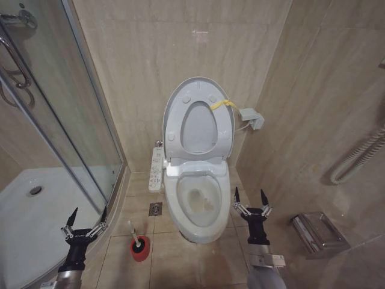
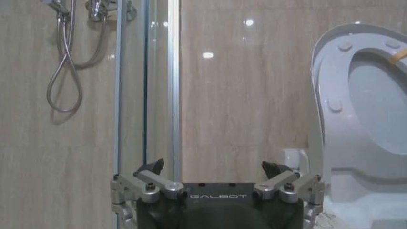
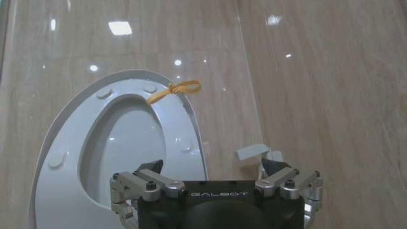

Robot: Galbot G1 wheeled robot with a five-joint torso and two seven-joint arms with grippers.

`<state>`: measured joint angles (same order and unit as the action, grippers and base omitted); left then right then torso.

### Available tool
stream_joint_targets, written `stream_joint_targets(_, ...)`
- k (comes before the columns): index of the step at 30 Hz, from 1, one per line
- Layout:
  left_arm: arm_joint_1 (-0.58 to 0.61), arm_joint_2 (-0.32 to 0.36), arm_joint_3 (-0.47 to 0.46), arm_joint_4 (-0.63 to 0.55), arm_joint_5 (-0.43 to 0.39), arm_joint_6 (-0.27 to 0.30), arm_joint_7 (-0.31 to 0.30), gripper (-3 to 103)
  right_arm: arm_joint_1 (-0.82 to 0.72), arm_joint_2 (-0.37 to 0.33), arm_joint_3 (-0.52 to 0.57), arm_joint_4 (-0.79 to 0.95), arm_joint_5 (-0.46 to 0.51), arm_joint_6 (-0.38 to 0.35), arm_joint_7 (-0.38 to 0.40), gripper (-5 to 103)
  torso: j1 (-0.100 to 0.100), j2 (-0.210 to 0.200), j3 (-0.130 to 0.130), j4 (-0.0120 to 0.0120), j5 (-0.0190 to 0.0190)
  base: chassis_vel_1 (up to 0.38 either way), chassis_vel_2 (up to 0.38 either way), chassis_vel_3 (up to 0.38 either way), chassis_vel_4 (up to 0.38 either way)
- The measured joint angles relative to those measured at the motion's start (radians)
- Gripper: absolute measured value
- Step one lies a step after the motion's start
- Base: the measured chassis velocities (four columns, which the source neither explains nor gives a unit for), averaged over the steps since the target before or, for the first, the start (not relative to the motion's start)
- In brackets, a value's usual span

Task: Open the toilet lid, clean the toilet bowl with a toilet brush, close the toilet lid, and flush.

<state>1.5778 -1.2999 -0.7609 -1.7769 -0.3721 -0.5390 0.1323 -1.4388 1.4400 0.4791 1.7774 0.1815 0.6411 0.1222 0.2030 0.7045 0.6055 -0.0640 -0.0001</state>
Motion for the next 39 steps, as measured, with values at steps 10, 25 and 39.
stream_joint_targets(10, -0.036, 0.02, -0.009, 0.137, -0.013, -0.022, 0.201, 100, 0.011, -0.005, 0.001, -0.025, -0.015, 0.004, 0.019, 100, 0.0, 0.0, 0.0, 0.0, 0.0, 0.0, 0.0, 0.0, 0.0)
stream_joint_targets(25, -0.204, 0.035, 0.039, 0.513, 0.027, -0.131, 0.448, 100, 0.038, -0.004, -0.024, -0.068, -0.022, 0.011, 0.016, 100, 0.0, 0.0, 0.0, 0.0, 0.0, 0.0, 0.0, 0.0, 0.0)
stream_joint_targets(39, -0.382, -0.014, 0.142, 0.774, 0.092, -0.139, 0.313, 100, 0.101, -0.017, -0.058, -0.14, -0.026, 0.01, 0.014, 100, 0.0, 0.0, 0.0, -0.0001, 0.0, 0.0, 0.0, 0.0, 0.0)
